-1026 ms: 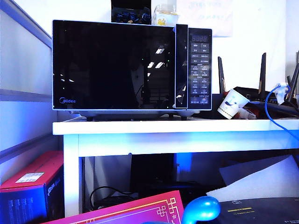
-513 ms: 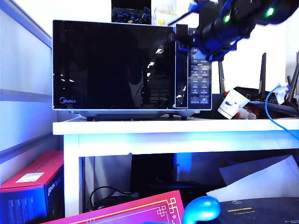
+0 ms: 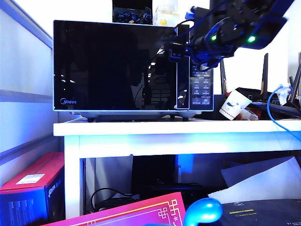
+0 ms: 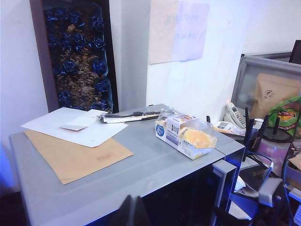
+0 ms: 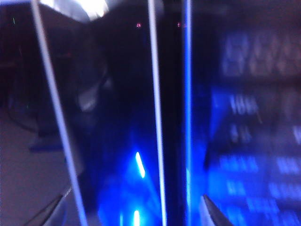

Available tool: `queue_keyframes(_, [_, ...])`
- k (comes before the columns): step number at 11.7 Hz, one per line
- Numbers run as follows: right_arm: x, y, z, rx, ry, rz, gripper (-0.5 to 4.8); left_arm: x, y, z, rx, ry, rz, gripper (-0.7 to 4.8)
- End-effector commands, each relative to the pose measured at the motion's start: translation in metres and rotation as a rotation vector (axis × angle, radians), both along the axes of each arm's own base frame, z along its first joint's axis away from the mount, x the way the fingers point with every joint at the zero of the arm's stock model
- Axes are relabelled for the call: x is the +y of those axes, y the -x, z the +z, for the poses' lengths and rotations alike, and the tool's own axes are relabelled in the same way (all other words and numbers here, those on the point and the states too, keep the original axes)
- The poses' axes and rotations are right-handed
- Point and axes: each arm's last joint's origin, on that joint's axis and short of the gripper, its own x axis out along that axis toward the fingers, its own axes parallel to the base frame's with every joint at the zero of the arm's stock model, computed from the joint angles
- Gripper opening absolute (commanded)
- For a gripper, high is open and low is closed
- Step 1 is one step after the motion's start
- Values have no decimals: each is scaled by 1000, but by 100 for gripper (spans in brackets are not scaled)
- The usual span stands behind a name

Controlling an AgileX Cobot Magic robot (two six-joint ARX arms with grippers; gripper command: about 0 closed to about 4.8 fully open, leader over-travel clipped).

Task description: Open the microwave door, place the box of snacks from the top of the microwave inside, then close the microwave door.

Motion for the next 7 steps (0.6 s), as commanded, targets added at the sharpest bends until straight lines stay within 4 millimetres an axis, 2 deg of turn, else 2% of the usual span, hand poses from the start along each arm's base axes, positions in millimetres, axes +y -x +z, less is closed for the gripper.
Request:
queue_keyframes(1, [5,-12,4,-22,-10,-3,368,0,2,3,-22,-2,-6,-5])
queue_keyframes(3, [6,-14,5,-3,-2,-3,345,0,2,3,-22,-2,-5,-5])
queue_keyframes(4, [7,-14,5,4,1,-1,182,0,2,3,-22,-2,-5,-5])
queue_keyframes(7, [10,-13,5,4,1,7,170,0,2,3,-22,-2,-5,-5])
